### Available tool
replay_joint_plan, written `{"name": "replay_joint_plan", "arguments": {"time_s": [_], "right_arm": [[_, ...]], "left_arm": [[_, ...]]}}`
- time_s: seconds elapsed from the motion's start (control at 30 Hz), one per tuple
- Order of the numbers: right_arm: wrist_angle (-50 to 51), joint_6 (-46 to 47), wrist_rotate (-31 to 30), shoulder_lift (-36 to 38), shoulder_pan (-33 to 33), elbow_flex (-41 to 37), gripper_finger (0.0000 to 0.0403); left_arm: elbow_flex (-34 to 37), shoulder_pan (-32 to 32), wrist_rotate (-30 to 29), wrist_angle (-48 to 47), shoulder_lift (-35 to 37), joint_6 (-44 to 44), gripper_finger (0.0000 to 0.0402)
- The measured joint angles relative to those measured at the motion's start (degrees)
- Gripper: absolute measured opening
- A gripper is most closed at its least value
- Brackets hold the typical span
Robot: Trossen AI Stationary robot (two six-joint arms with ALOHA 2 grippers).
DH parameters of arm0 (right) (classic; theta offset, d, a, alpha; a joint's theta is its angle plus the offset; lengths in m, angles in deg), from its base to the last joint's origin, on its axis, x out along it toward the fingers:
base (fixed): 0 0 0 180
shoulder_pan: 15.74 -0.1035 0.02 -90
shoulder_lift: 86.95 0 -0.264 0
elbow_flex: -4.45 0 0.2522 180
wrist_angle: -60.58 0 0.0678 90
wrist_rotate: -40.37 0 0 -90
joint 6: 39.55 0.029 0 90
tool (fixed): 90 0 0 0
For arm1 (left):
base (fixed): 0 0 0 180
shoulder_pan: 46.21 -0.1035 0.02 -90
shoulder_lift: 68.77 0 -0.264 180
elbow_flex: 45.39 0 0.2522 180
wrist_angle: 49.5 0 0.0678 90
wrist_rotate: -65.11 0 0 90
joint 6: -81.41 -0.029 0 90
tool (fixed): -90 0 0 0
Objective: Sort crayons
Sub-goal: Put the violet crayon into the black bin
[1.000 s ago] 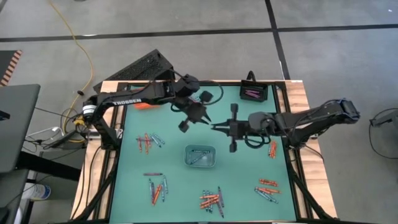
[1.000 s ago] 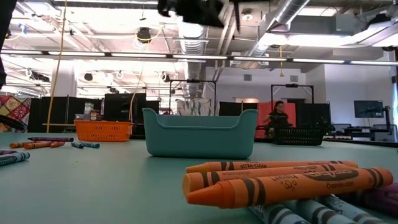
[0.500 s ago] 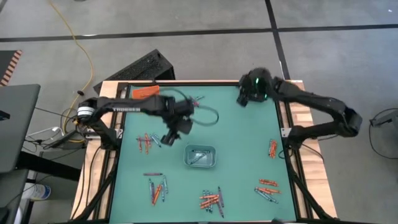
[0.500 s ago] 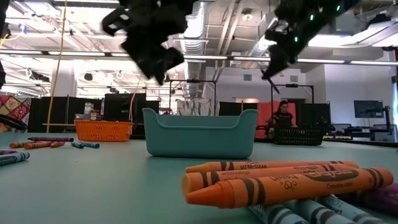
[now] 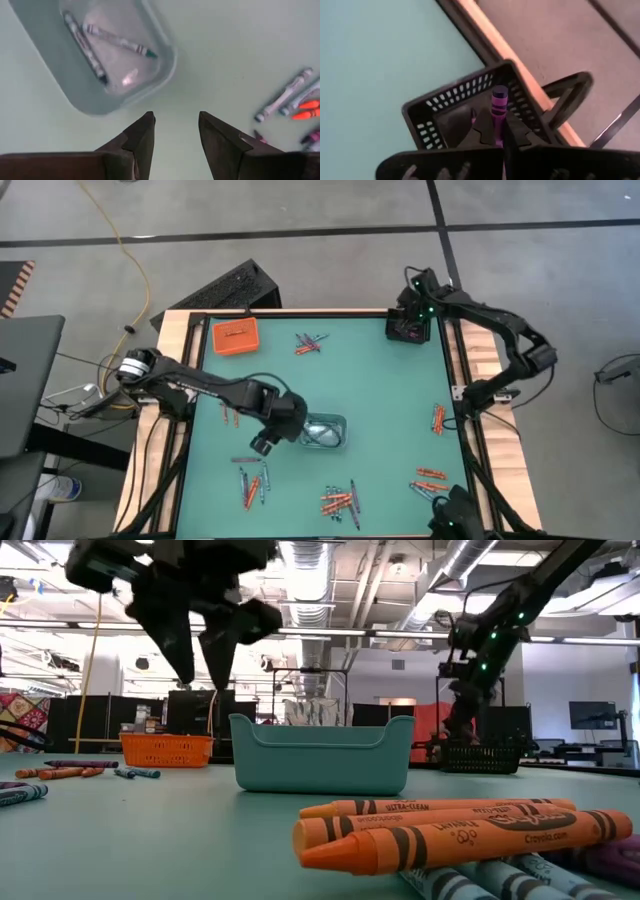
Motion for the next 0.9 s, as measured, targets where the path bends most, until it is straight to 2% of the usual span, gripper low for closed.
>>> {"name": "replay_joint_plan", "arguments": {"time_s": [0.13, 0.33, 0.57, 0.77, 0.9], "right_arm": [[0.04, -0.79, -1.75, -2.50, -0.03, 0.00, 0.0003], [1.50, -2.19, -4.30, -3.28, -0.03, 0.00, 0.0003], [3.63, -2.87, -4.52, -3.28, -0.03, 0.00, 0.0005], [4.47, -2.87, -4.52, -3.28, 0.10, 0.00, 0.0036], [4.50, -2.87, -4.50, -3.28, 0.08, 0.00, 0.0057]], "left_arm": [[0.00, 1.84, -3.45, 0.45, 2.55, 2.38, 0.0142], [0.00, 3.25, -4.85, -1.43, 7.07, 7.52, 0.0142], [0.00, 4.71, -8.72, -5.08, 9.92, 12.50, 0.0142], [0.35, 6.26, -9.90, -9.65, 10.04, 17.42, 0.0142], [4.01, 6.71, -10.66, -11.52, 10.14, 20.26, 0.0142]]}}
